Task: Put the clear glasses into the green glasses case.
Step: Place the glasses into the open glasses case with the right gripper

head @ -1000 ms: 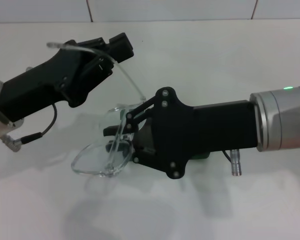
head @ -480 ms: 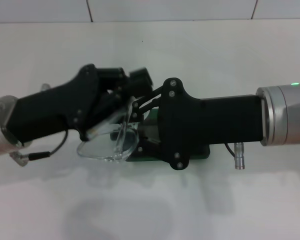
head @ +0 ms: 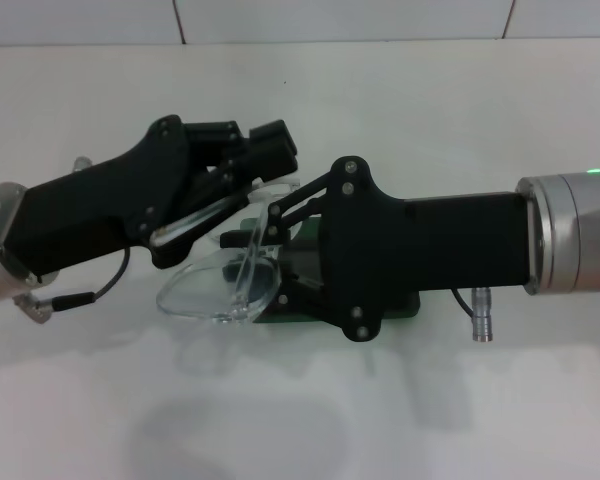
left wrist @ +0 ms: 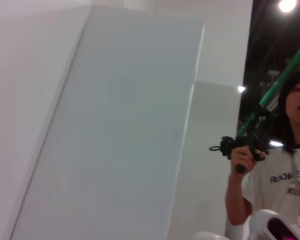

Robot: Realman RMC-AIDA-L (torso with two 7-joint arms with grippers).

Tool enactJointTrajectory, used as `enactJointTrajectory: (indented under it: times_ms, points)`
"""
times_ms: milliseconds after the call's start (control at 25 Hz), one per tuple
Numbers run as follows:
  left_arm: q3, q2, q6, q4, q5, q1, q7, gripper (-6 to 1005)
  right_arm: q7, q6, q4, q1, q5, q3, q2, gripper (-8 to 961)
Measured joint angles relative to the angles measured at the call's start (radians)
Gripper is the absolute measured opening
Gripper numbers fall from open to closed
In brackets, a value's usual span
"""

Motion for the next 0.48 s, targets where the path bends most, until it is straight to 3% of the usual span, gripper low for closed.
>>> enactJointTrajectory:
  times_ms: [480]
  points:
    - [-0.020, 0.000, -0.001, -0.006, -0.024, 0.012, -0.005, 98, 0.000, -0.004, 0.001, -0.009, 0.002, 0.000, 0.000, 117]
